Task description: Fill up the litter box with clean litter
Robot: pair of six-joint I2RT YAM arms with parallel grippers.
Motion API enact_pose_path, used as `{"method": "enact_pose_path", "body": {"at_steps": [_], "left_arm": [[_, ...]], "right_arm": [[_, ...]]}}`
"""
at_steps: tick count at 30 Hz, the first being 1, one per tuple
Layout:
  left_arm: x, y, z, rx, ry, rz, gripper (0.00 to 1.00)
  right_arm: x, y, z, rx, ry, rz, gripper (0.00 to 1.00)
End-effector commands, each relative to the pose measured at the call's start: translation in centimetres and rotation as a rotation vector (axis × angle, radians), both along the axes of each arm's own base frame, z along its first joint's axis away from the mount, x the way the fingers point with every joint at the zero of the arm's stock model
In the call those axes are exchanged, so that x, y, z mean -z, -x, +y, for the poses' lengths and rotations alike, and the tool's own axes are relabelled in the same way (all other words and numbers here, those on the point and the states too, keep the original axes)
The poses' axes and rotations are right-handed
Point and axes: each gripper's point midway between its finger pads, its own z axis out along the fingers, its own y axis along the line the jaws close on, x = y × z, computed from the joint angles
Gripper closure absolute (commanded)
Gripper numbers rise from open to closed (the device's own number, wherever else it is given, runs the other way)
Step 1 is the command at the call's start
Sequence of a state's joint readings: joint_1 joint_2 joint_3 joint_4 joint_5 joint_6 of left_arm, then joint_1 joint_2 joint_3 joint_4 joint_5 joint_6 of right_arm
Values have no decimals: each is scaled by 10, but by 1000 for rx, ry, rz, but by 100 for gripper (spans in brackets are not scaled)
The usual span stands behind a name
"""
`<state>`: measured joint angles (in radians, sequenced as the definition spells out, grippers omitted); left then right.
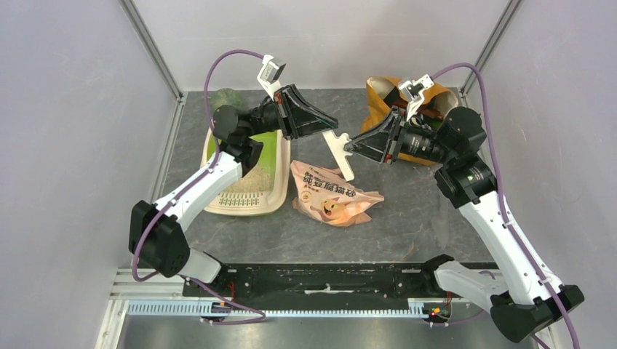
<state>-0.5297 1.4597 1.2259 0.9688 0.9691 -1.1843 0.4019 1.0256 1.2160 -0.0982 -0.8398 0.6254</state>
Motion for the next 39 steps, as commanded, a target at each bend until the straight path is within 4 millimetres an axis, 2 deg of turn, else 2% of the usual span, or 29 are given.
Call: {"method": "enact_pose_path", "body": {"at_steps": [1, 2, 3, 5, 6, 7, 10, 14, 16, 17, 20, 22, 25, 27, 30, 34, 39], "left_arm": [[-17, 2, 3, -26, 31, -65, 98], [-15, 2, 3, -24, 27, -62, 95], [-13, 2, 3, -25, 19, -62, 86], [-7, 0, 5, -42, -3, -58, 58], [-4, -2, 7, -55, -16, -57, 40], [0, -5, 10, -71, -33, -57, 31], [8, -18, 27, -126, -86, -78, 19], [35, -51, 64, -232, -213, -154, 16], [59, -57, 76, -202, -315, -248, 16], [76, -56, 81, -182, -374, -252, 16], [114, -49, 88, -145, -523, -518, 15], [141, -41, 91, -78, -635, -622, 16], [176, -31, 94, 72, -758, -827, 24], [197, -17, 96, 198, -815, -880, 30], [214, -13, 90, 257, -817, -915, 32], [230, -17, 77, 288, -792, -995, 40], [246, -15, 69, 348, -796, -1019, 43]], "right_arm": [[-13, 3, -3, 13, -13, -57, 77], [-13, 4, -3, 13, -8, -58, 82], [-14, 4, -4, 13, -5, -63, 89], [-13, 4, -5, 20, 14, -73, 100], [-13, 4, -7, 25, 25, -77, 100], [-12, 4, -8, 26, 40, -86, 100], [-8, 4, -15, 24, 90, -97, 100], [1, 0, -30, 25, 224, -165, 100], [8, 2, -37, 7, 322, -236, 100], [16, 2, -41, -12, 382, -275, 100], [35, 4, -52, -74, 531, -332, 100], [49, 5, -58, -116, 610, -341, 100], [67, 3, -67, -165, 704, -361, 100], [78, 5, -73, -201, 759, -373, 100], [92, 6, -76, -257, 795, -382, 100], [116, 4, -76, -340, 846, -368, 100], [139, 0, -71, -412, 886, -371, 100]]}}
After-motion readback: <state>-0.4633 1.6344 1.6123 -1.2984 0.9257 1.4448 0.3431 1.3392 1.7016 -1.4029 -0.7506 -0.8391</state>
